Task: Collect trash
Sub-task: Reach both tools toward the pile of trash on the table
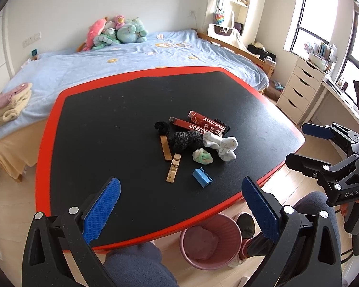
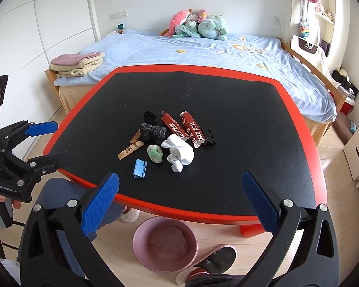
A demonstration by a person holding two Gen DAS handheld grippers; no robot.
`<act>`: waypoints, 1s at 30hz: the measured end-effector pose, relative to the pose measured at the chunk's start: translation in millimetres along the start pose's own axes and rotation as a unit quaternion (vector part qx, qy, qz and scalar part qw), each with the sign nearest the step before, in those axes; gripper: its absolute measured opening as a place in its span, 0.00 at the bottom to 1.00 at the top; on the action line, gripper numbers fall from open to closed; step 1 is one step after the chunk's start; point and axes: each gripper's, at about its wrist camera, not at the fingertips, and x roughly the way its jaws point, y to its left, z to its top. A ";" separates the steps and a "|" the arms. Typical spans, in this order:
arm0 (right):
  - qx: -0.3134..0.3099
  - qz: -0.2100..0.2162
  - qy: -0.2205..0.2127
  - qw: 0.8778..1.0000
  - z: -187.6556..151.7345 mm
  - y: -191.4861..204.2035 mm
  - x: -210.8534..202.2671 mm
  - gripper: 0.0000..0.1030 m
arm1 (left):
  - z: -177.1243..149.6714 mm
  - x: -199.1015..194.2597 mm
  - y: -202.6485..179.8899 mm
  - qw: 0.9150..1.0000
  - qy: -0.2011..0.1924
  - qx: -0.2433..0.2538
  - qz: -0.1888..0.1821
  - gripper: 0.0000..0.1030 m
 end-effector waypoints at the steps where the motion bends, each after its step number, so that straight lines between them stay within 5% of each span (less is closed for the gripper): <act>1: 0.000 -0.001 0.001 1.000 -0.1 0.1 0.6 0.97 | -0.3 0.3 0.4 1.000 0.000 -0.002 -0.004 0.94; 30: 0.007 0.007 0.014 1.000 -6.9 -2.9 13.4 0.97 | -1.4 4.5 -0.6 1.000 0.002 0.005 0.013 0.94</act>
